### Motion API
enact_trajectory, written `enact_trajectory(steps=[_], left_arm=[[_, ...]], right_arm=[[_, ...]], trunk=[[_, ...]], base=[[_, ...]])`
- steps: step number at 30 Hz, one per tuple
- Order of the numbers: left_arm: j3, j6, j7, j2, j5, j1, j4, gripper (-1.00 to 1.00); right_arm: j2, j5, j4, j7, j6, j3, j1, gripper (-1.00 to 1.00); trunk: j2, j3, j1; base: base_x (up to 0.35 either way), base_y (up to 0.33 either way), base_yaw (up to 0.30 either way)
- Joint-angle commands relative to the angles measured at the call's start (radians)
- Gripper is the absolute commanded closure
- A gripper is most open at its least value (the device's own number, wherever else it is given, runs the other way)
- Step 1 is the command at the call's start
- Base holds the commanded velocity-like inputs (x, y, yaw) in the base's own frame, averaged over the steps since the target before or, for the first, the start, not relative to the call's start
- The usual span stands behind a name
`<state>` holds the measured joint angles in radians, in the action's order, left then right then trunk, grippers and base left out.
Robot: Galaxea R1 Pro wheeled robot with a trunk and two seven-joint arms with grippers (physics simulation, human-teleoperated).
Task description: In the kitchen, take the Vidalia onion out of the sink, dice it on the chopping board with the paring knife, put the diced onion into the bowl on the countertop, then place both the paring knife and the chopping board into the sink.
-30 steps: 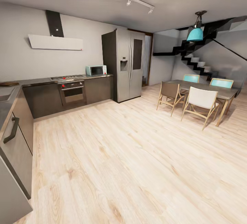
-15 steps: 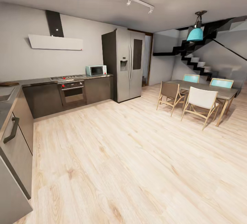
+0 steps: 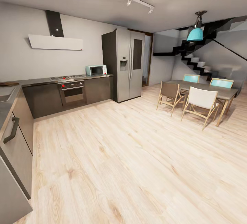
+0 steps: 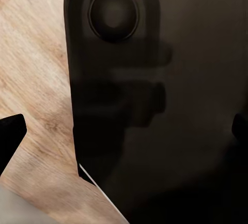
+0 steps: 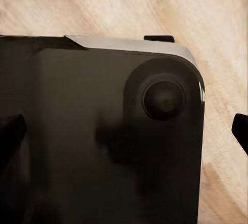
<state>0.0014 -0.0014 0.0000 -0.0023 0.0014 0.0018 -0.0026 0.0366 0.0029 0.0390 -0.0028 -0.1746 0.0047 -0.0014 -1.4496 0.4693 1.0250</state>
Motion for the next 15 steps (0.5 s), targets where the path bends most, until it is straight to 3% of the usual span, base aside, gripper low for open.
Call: enact_trajectory(steps=[1, 15], left_arm=[[0.0, 0.0, 0.0, 0.0, 0.0, 0.0, 0.0, -1.0], [0.001, 0.0, 0.0, 0.0, 0.0, 0.0, 0.0, -1.0]], right_arm=[[0.0, 0.0, -0.001, 0.0, -0.008, 0.001, 0.0, -1.0], [0.003, -0.003, -0.001, 0.0, -0.024, 0.0, 0.0, -1.0]], trunk=[[0.0, 0.001, 0.0], [0.0, 0.001, 0.0]], base=[[0.0, 0.0, 0.0], [0.0, 0.0, 0.0]])
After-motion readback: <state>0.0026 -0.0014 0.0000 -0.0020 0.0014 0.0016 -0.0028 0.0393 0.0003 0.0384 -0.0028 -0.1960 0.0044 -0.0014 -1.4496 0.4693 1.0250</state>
